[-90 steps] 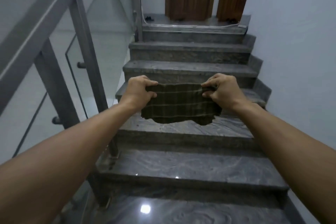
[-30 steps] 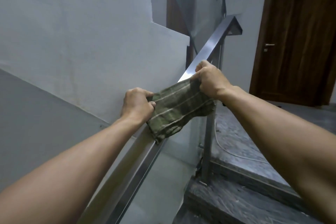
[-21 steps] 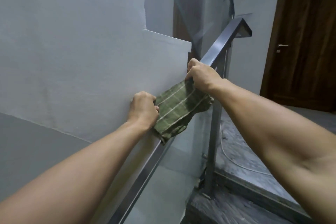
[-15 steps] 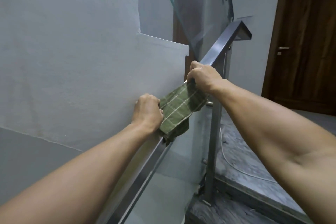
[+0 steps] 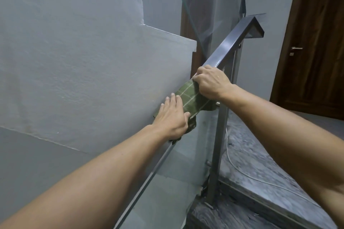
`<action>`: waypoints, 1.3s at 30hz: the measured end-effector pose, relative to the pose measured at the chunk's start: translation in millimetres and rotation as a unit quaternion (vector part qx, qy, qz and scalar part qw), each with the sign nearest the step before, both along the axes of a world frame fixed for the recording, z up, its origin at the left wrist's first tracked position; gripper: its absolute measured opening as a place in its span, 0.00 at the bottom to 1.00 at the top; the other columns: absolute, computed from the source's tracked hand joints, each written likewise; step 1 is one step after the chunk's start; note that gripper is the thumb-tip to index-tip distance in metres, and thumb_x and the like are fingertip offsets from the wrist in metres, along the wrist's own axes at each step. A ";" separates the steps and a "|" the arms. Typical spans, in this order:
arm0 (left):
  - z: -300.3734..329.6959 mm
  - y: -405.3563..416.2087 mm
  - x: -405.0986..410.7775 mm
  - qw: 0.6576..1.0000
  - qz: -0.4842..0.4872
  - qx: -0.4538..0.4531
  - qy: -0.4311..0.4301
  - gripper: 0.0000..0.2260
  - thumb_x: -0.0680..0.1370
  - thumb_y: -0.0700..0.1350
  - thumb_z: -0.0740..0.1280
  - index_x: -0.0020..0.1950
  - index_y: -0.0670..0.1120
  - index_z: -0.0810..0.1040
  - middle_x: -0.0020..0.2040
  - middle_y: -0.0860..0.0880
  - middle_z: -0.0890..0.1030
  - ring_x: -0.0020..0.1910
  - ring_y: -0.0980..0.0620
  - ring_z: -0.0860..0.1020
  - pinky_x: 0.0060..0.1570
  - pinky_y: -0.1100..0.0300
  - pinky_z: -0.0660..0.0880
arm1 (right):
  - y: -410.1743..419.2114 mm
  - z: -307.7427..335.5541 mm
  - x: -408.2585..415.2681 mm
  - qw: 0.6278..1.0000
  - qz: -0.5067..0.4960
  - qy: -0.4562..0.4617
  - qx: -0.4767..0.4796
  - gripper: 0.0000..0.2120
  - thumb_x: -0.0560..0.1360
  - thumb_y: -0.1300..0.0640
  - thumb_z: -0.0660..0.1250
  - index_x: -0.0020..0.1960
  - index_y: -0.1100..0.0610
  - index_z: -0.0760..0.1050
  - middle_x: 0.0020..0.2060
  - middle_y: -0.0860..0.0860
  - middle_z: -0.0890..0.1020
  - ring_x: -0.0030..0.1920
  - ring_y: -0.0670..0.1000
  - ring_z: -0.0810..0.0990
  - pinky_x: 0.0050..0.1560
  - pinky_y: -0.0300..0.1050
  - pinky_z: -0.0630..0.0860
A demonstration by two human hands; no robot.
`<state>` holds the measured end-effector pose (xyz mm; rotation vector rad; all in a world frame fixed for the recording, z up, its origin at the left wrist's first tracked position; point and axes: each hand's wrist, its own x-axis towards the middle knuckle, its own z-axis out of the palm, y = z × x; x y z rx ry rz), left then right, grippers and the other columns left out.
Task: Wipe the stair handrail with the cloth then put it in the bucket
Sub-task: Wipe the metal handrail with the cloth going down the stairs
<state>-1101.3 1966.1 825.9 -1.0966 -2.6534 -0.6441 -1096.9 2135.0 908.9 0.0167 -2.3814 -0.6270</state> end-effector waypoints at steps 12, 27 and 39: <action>-25.2 -9.9 11.9 0.996 0.082 0.008 0.043 0.31 0.82 0.51 0.54 0.76 0.36 0.44 0.78 0.37 0.47 0.75 0.39 0.53 0.73 0.48 0.54 | 13.8 7.8 3.1 0.965 -0.030 -0.258 -0.041 0.45 0.66 0.36 0.61 0.77 0.45 0.45 0.78 0.49 0.46 0.76 0.53 0.38 0.75 0.54 0.37; -75.6 -79.4 46.2 0.992 0.124 -0.003 0.030 0.33 0.81 0.52 0.55 0.76 0.34 0.44 0.75 0.36 0.56 0.71 0.38 0.60 0.70 0.47 0.58 | -42.7 -47.6 25.4 0.971 0.074 -0.203 0.100 0.42 0.69 0.31 0.60 0.75 0.50 0.51 0.73 0.51 0.62 0.74 0.56 0.56 0.75 0.56 0.48; -138.9 -165.4 87.2 0.988 0.152 0.011 0.037 0.33 0.80 0.52 0.57 0.76 0.34 0.45 0.73 0.37 0.59 0.69 0.38 0.62 0.68 0.47 0.60 | -123.7 -111.1 53.7 0.966 0.130 -0.196 0.107 0.40 0.68 0.31 0.62 0.73 0.50 0.56 0.70 0.51 0.65 0.73 0.55 0.59 0.74 0.56 0.51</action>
